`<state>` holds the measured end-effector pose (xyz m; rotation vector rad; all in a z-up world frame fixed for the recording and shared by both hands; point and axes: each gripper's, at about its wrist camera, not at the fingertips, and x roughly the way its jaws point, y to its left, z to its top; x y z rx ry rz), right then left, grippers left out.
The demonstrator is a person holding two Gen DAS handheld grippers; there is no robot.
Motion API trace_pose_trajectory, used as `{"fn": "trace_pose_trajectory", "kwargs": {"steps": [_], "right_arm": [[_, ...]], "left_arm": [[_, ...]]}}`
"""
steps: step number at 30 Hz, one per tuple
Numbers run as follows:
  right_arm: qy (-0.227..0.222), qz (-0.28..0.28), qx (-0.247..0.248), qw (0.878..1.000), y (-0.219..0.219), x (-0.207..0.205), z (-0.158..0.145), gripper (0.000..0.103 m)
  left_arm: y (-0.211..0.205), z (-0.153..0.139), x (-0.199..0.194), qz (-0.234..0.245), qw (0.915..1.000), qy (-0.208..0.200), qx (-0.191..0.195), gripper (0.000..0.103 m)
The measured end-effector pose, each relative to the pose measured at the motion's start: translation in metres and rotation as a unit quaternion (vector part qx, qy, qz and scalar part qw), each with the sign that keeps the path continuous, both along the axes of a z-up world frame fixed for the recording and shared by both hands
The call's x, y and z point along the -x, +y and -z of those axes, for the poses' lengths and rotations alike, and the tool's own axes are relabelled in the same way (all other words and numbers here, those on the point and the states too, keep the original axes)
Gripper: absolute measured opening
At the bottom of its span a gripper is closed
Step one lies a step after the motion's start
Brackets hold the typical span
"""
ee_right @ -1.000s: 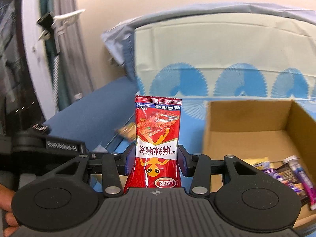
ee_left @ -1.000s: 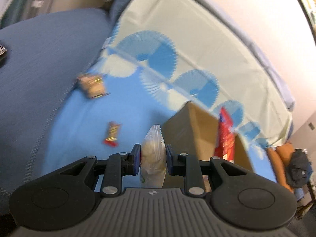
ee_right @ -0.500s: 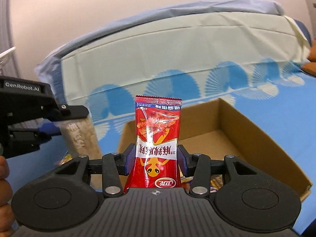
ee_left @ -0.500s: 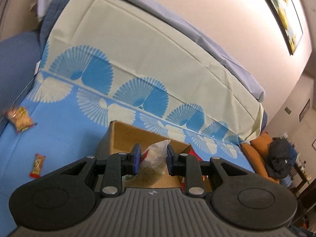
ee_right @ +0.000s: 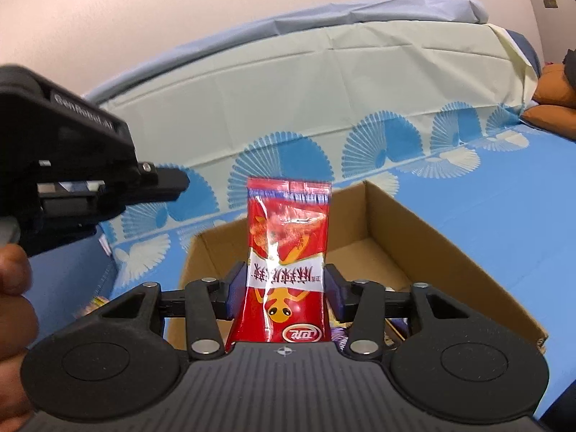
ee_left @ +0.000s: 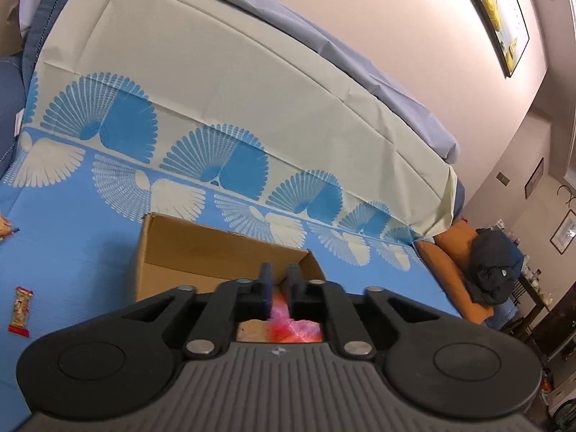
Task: Organize snacks
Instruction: 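Open both grippers to drop the cookie bag and red packet into the box, then move both grippers back to the remaining snacks on the bed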
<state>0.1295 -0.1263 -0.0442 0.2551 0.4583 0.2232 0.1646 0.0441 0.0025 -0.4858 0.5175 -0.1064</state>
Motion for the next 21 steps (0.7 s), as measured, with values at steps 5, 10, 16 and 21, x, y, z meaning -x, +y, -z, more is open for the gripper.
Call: {"fn": "trace_pose_trajectory", "kwargs": {"steps": [5,10,16,21], "right_arm": [[0.009,-0.004,0.015,1.000,0.005,-0.002,0.004,0.063],[-0.007,-0.016,0.040,0.999,0.021,0.003,0.006,0.064],[-0.061,-0.057,0.072,0.994,0.050,0.025,0.006,0.050],[-0.112,-0.137,0.061,0.982,0.076,0.047,0.000,0.028]], "left_arm": [[0.026,0.018,0.016,-0.031,0.9995,0.008,0.003,0.028],[0.064,0.039,0.037,-0.089,0.9960,0.010,0.004,0.028],[0.113,0.065,0.070,-0.137,0.9901,-0.005,-0.030,0.028],[0.149,0.091,0.106,-0.135,0.9879,0.009,-0.077,0.023]]}}
